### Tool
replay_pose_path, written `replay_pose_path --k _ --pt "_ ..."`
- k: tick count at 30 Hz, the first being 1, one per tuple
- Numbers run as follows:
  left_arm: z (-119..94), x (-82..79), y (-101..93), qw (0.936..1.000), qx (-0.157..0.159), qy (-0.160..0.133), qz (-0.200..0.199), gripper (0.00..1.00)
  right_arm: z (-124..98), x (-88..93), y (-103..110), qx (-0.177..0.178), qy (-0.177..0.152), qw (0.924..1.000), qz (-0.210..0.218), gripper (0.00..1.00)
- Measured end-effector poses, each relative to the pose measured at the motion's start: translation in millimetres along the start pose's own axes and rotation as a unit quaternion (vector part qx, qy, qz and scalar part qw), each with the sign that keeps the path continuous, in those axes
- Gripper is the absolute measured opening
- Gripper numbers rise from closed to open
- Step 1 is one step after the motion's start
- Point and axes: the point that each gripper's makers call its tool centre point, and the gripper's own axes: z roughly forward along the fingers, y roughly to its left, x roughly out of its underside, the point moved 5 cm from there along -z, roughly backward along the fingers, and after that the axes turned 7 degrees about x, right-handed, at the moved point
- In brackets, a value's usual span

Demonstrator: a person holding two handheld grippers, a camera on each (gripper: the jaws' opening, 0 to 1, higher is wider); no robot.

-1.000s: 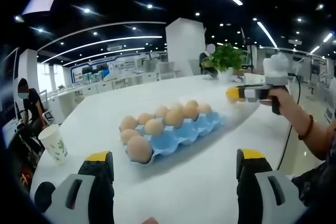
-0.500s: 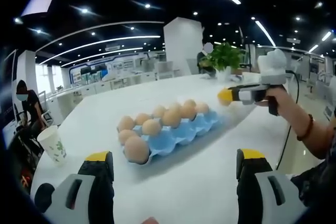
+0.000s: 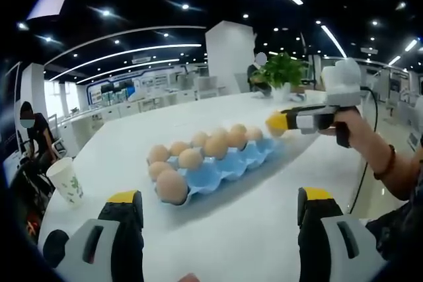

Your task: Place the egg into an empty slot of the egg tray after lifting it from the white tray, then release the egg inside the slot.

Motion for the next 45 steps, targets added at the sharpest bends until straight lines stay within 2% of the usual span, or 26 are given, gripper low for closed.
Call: replay_pose_path --k 33,40,45 --pt "-8.0 5.9 7.1 1.0000 -0.005 0.004 -0.003 0.99 6.3 -9.4 76.0 -0.089 -0.008 0.9958 -0.020 0.27" --pt "-8.8 3.6 7.2 1.0000 -0.008 0.002 -0.003 0.99 9.2 -14.3 89.4 -0.115 -0.016 0.9929 -0.025 0.27" --pt "-8.3 2.1 6.0 1.0000 -0.008 0.002 -0.001 0.99 10.7 -19.6 106.6 -0.142 -0.024 0.9892 -0.026 0.27"
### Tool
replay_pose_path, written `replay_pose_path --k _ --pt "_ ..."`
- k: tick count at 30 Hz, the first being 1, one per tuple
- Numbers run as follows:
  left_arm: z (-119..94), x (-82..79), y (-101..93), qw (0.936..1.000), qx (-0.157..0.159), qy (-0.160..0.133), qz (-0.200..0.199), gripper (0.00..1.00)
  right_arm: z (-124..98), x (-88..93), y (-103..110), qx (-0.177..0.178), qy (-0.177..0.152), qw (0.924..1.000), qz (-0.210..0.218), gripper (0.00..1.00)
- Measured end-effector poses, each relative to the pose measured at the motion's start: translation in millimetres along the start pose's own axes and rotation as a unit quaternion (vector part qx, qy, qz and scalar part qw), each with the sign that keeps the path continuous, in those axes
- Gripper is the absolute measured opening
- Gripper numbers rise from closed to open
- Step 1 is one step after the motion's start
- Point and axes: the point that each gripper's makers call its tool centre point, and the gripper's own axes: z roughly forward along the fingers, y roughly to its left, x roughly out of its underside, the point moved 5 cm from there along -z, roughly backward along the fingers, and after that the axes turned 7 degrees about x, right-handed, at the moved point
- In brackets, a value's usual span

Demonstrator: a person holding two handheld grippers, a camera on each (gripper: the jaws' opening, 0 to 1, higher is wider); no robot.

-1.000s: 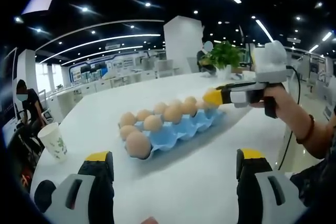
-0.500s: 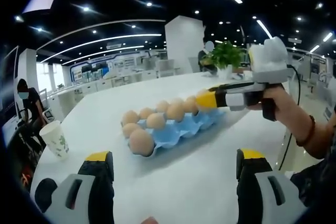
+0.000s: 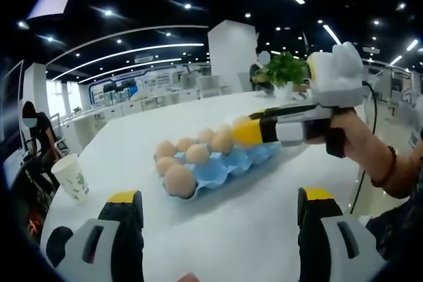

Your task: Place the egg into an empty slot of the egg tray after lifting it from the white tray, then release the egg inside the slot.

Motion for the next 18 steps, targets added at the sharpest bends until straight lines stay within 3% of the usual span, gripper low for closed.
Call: replay_pose_path --k 7,18 --pt "3.3 -3.7 -3.2 1.0000 0.004 -0.003 -0.001 1.00 8.0 -0.8 22.4 -0.029 0.001 0.9995 -0.009 0.27" --pt "0.6 -2.9 -0.6 1.0000 0.001 -0.003 -0.002 0.99 22.2 -3.2 36.3 -0.047 -0.006 0.9988 -0.011 0.27"
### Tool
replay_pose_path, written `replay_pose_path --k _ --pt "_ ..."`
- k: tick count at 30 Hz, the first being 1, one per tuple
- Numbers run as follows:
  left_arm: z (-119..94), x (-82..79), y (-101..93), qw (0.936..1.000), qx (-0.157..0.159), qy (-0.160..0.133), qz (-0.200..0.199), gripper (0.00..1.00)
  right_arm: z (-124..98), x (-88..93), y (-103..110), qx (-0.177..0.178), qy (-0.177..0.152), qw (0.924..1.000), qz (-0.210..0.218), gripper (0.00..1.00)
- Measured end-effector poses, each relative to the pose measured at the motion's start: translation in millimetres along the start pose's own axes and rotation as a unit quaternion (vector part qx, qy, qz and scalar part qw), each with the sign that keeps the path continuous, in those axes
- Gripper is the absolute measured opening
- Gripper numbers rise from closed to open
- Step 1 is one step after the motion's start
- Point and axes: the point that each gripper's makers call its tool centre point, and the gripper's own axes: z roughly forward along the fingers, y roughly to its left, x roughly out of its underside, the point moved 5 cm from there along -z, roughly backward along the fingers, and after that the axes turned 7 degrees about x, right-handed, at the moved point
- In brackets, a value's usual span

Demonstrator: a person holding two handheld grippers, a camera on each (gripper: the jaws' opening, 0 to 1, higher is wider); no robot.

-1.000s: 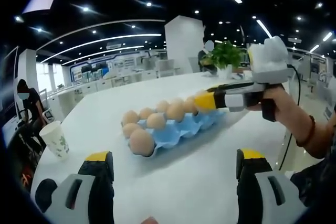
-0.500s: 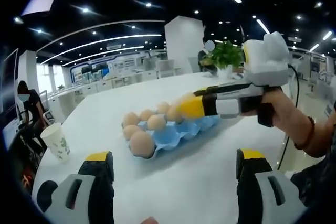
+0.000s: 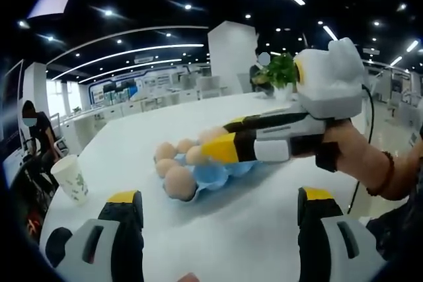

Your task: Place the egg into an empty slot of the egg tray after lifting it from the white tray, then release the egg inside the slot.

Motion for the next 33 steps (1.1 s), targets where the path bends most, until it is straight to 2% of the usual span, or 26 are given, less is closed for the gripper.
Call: replay_pose_path --k 20,22,25,33 --pt "-3.4 8.0 5.6 0.9999 -0.007 0.008 -0.006 0.99 11.5 33.8 13.2 -0.008 0.020 0.9993 -0.030 0.27" --pt "-3.3 8.8 6.6 0.9999 -0.008 0.009 -0.006 0.99 12.1 34.0 12.6 -0.004 0.017 0.9991 -0.039 0.27" --pt "-3.3 9.6 7.3 0.9999 -0.009 0.010 -0.007 0.99 11.5 34.4 11.2 -0.005 0.019 0.9995 -0.024 0.28" --pt "-1.5 10.5 7.2 0.9999 -0.006 0.011 -0.007 0.99 10.8 35.5 13.0 -0.011 0.013 0.9995 -0.025 0.28"
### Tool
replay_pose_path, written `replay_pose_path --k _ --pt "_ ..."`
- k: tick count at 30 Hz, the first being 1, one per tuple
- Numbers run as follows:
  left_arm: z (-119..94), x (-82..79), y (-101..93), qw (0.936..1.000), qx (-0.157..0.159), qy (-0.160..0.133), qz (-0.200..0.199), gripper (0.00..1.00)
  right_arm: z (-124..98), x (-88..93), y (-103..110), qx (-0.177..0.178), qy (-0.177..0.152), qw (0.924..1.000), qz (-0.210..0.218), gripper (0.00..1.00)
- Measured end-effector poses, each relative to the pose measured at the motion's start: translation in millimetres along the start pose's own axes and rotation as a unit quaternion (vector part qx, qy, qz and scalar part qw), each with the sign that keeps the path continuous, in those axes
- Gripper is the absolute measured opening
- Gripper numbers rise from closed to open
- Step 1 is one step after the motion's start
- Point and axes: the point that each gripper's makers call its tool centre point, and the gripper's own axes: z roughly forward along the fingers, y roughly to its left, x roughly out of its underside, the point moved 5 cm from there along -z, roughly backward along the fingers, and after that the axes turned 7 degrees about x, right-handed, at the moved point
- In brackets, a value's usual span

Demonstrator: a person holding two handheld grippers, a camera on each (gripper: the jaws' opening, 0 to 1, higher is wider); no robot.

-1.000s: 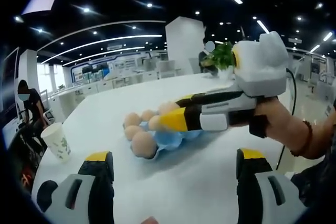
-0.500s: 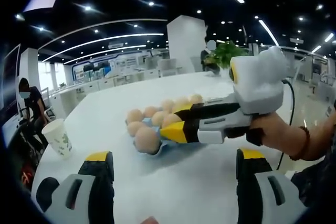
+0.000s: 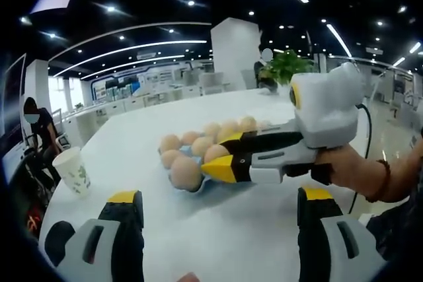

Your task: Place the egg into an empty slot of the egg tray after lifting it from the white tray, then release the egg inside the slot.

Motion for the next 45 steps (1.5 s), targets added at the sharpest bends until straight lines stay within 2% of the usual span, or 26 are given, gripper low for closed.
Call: replay_pose_path --k 12,16,20,36,45 --pt "-0.4 -2.4 -0.5 0.9999 0.004 -0.012 -0.008 1.00 -1.0 0.3 0.3 -0.007 -0.012 0.9999 -0.001 0.31" --pt "0.6 -1.0 0.7 1.0000 0.000 -0.005 -0.008 1.00 -4.3 -1.4 -2.7 -0.006 -0.018 0.9998 -0.005 0.34" --pt "0.8 -2.2 -0.8 0.9999 0.004 -0.009 -0.010 1.00 -7.9 -1.9 -7.2 -0.008 -0.014 0.9998 0.011 0.36" --pt "3.0 -8.1 -7.9 0.9997 0.015 -0.019 -0.006 1.00 -27.2 -6.7 -36.6 0.019 -0.015 0.9993 0.030 0.60" --pt "3.2 -11.3 -10.5 0.9996 0.016 -0.022 0.000 1.00 -39.0 -3.1 -54.1 0.042 -0.013 0.9984 0.035 0.66"
